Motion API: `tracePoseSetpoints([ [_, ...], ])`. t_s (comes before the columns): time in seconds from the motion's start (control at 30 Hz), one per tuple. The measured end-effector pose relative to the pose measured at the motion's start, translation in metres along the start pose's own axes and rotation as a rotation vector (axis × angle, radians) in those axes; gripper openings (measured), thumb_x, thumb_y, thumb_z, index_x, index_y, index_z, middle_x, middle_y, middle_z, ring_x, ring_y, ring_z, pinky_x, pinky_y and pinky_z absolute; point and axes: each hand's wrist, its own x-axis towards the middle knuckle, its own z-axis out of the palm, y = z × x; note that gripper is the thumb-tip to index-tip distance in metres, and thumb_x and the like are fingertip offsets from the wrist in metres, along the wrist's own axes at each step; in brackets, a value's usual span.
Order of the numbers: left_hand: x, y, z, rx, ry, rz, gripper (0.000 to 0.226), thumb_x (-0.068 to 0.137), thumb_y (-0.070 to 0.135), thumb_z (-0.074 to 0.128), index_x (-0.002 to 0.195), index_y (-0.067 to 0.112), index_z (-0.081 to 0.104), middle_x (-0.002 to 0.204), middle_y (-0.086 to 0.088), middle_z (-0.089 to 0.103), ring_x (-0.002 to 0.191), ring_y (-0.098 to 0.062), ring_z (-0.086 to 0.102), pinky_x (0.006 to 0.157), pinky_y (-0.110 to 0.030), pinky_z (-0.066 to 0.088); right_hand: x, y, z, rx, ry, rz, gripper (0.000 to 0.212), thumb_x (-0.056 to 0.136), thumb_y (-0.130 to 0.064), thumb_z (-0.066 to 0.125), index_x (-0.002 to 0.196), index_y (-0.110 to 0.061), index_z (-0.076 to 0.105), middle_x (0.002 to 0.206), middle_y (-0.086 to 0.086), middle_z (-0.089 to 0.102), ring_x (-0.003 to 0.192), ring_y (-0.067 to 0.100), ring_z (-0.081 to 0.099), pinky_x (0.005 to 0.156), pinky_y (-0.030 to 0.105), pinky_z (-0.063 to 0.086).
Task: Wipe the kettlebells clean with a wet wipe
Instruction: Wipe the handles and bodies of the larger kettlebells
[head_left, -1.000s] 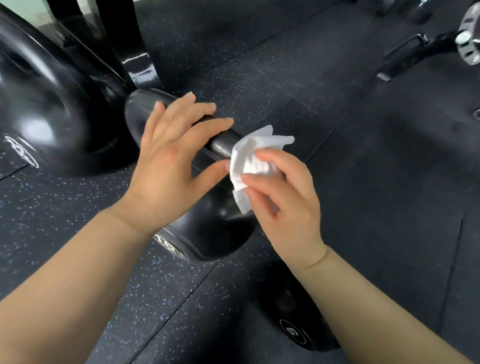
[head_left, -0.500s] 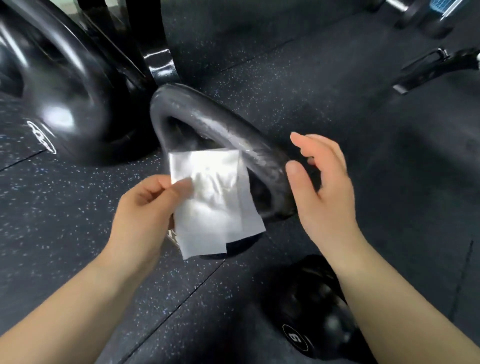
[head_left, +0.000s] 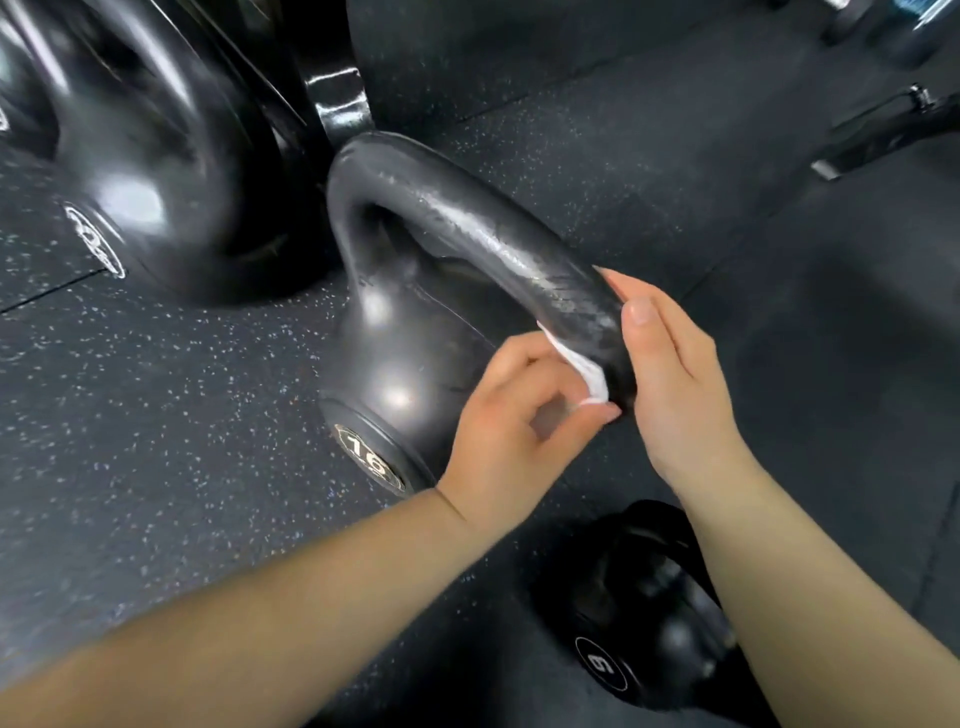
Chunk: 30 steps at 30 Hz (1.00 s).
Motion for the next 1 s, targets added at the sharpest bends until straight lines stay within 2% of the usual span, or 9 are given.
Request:
tracePoseSetpoints([
  [0.13,-0.010,-0.035,-0.009,0.429,-0.149,0.292,0.011,0.077,0.016,0.057,0.082,0.021,0.048,0.101,0.003,0.042,0.090,-0.013,0.045,0.071,-0.023,0.043,0.000,0.002,0.002,0.028,0.023,0.014,0.026,0.087,-0.030,0.035,0.099,-0.038,0.056,0.090,-0.031,0.065,0.098,-0.007,0.058,0.083,0.011,0.045],
  [0.3,-0.010,-0.062,-0.040,0.646,-0.233,0.470,0.010,0.080,0.019,0.057,0.087,0.019,0.050,0.103,0.002,0.046,0.095,-0.018,0.046,0.078,-0.024,0.039,-0.001,0.003,0.002,0.022,0.021,0.005,0.025,0.082,-0.042,0.037,0.101,-0.043,0.054,0.096,-0.027,0.063,0.104,-0.008,0.056,0.087,0.008,0.043],
  [0.43,-0.014,-0.054,-0.030,0.611,-0.212,0.391,0.004,0.078,0.023,0.059,0.080,0.020,0.056,0.101,0.004,0.042,0.092,-0.017,0.045,0.074,-0.024,0.037,0.000,0.005,0.001,0.083,0.006,0.029,0.030,0.077,-0.046,0.037,0.098,-0.043,0.058,0.100,-0.021,0.066,0.109,0.001,0.057,0.096,0.025,0.044],
  [0.53,-0.012,-0.036,-0.013,0.510,-0.150,0.320,0.017,0.077,0.027,0.058,0.069,0.016,0.069,0.099,0.004,0.041,0.088,-0.015,0.045,0.070,-0.023,0.038,0.003,0.006,-0.003,0.145,-0.038,0.079,0.030,0.078,-0.044,0.038,0.094,-0.042,0.064,0.101,-0.021,0.068,0.109,0.005,0.059,0.096,0.030,0.045],
  [0.7,-0.006,-0.007,0.002,0.225,-0.067,0.122,0.016,0.077,0.026,0.060,0.072,0.015,0.071,0.096,0.004,0.041,0.084,-0.026,0.057,0.060,-0.032,0.051,0.004,0.004,-0.006,0.202,-0.065,0.119,0.031,0.089,-0.031,0.036,0.091,-0.039,0.067,0.087,-0.014,0.072,0.084,0.007,0.068,0.072,0.022,0.052],
  [0.73,-0.006,-0.008,0.003,0.238,-0.074,0.138,0.015,0.077,0.025,0.060,0.072,0.015,0.071,0.096,0.004,0.041,0.084,-0.025,0.057,0.060,-0.032,0.051,0.003,0.005,-0.005,0.205,-0.066,0.116,0.029,0.090,-0.034,0.037,0.092,-0.037,0.066,0.087,-0.013,0.073,0.083,0.008,0.068,0.071,0.022,0.052],
  [0.8,-0.008,-0.020,0.000,0.397,-0.109,0.258,0.012,0.076,0.021,0.060,0.069,0.016,0.068,0.094,0.003,0.039,0.086,-0.020,0.049,0.064,-0.029,0.044,0.003,0.005,-0.005,0.208,-0.064,0.107,0.028,0.087,-0.047,0.042,0.095,-0.035,0.066,0.096,-0.012,0.071,0.096,0.010,0.065,0.081,0.027,0.050],
  [0.9,-0.016,-0.046,-0.018,0.671,-0.187,0.393,0.013,0.074,0.019,0.058,0.063,0.014,0.062,0.091,0.003,0.038,0.090,-0.021,0.042,0.071,-0.027,0.035,0.003,0.006,-0.005,0.239,-0.065,0.125,0.024,0.087,-0.045,0.044,0.091,-0.041,0.068,0.099,-0.018,0.070,0.104,0.005,0.061,0.085,0.024,0.049],
  [1.0,-0.021,-0.056,-0.038,0.606,-0.291,0.368,0.008,0.078,0.023,0.057,0.073,0.017,0.058,0.094,0.006,0.044,0.093,-0.019,0.045,0.079,-0.023,0.036,0.004,0.004,-0.007,0.236,-0.075,0.115,0.026,0.077,-0.050,0.048,0.090,-0.042,0.068,0.098,-0.020,0.070,0.102,0.003,0.062,0.082,0.020,0.050],
])
